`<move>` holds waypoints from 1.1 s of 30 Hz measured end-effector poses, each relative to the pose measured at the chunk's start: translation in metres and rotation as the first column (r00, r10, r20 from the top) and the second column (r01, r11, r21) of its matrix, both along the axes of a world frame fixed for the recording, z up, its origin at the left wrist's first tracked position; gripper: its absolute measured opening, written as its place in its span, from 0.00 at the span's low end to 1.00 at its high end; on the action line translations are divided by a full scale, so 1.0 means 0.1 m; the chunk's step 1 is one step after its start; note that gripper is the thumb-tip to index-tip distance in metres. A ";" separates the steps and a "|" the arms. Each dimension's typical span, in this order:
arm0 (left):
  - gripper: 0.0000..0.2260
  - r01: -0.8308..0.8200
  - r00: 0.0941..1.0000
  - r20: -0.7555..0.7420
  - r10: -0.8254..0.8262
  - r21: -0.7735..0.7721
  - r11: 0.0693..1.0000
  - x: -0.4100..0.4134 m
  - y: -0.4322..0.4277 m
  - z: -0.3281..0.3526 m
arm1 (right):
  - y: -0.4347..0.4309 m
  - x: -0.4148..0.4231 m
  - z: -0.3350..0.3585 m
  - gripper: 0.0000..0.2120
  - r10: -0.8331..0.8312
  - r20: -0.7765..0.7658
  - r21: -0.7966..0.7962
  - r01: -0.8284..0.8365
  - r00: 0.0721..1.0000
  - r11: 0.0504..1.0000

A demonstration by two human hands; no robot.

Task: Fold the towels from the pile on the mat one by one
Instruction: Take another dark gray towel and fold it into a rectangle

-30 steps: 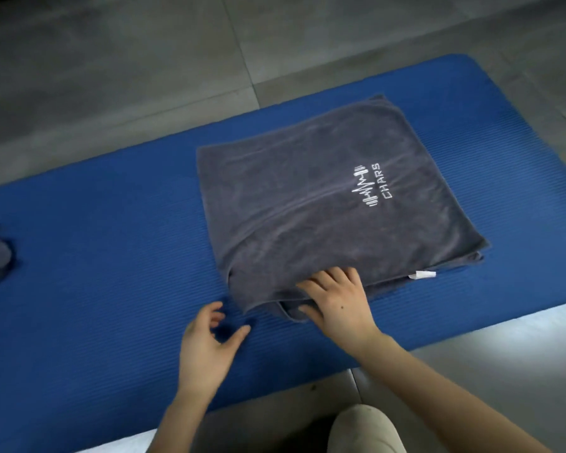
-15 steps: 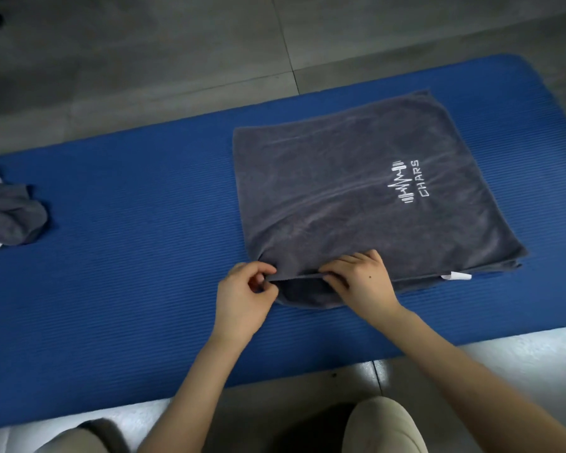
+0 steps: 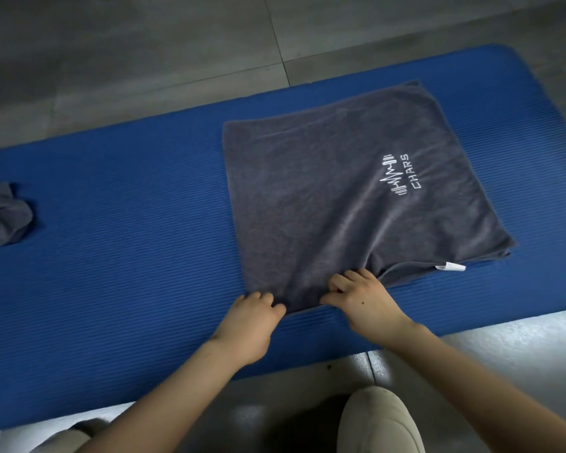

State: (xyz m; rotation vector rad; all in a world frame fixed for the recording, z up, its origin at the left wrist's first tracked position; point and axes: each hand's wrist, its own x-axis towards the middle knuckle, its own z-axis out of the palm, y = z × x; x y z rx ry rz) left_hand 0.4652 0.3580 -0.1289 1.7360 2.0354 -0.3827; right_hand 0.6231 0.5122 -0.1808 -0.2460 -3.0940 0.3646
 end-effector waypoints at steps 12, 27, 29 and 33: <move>0.11 -0.174 0.972 0.208 0.105 0.347 0.921 0.05 0.73 -0.13 | 0.83 1.00 0.07 0.09 -0.687 -0.167 0.160 0.707 0.707 0.689; 0.14 -0.155 0.974 0.200 0.109 0.230 0.961 0.18 0.95 -0.30 | 1.26 1.47 0.17 0.12 -0.976 -0.099 -0.149 0.966 0.196 0.210; 0.14 -0.158 0.970 0.221 0.101 0.260 0.953 0.21 0.99 -0.30 | 1.43 1.46 0.17 0.22 -0.996 0.094 -0.176 0.984 0.012 -0.005; 0.21 -0.114 0.969 0.241 0.058 0.226 0.967 0.31 1.01 -0.34 | 1.65 1.36 0.14 0.17 -0.962 0.270 -0.221 0.975 0.029 -0.032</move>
